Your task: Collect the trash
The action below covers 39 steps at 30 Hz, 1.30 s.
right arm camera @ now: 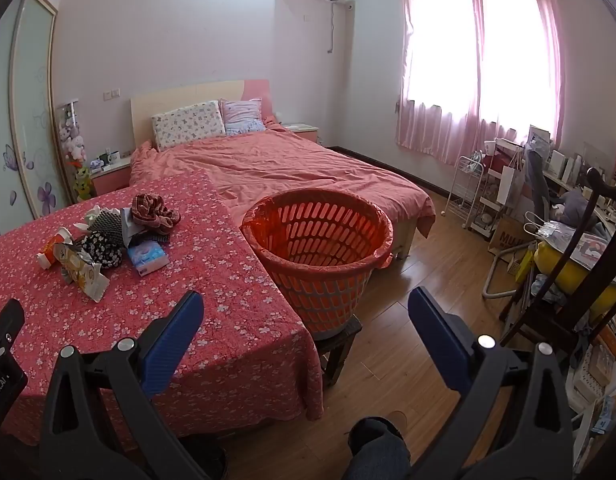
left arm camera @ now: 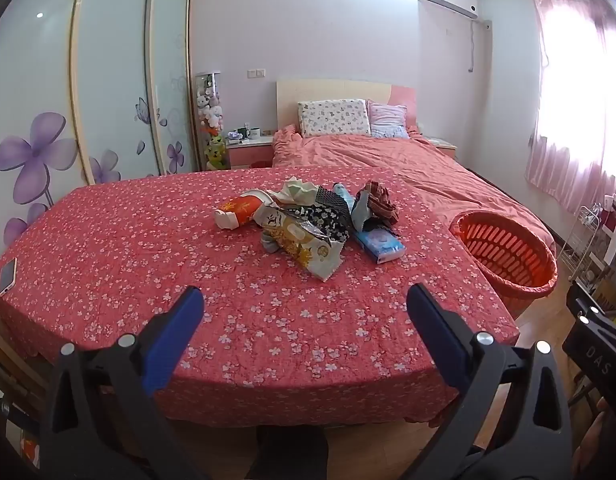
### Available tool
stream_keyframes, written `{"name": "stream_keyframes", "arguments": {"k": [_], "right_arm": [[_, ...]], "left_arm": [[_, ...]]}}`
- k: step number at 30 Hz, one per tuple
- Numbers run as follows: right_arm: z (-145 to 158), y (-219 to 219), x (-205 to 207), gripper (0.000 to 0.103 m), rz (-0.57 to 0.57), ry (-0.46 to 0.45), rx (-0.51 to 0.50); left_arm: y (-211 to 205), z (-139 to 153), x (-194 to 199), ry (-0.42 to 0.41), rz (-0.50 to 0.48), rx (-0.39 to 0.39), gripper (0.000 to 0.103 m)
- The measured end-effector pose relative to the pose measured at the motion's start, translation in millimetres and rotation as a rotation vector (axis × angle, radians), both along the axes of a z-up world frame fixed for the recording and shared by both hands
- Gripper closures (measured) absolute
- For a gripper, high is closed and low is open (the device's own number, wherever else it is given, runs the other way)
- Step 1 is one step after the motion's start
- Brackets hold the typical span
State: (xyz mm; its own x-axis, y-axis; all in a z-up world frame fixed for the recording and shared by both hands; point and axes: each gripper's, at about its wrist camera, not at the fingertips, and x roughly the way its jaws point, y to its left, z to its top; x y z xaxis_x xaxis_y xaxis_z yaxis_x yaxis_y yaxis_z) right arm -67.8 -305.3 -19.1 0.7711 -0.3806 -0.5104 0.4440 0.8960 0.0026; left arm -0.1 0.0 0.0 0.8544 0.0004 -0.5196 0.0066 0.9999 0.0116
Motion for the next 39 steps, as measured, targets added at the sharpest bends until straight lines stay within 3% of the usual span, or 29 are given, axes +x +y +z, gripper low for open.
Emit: {"name": "stream_keyframes", "arguments": {"k": [39], "right_arm": [[-1.0,0.1,0.6,0.002,0.001,0.005,-0.005]], "left_arm": [[0.0,-0.3,0.6,0.012,-0.001,-0.001,0.004]]}}
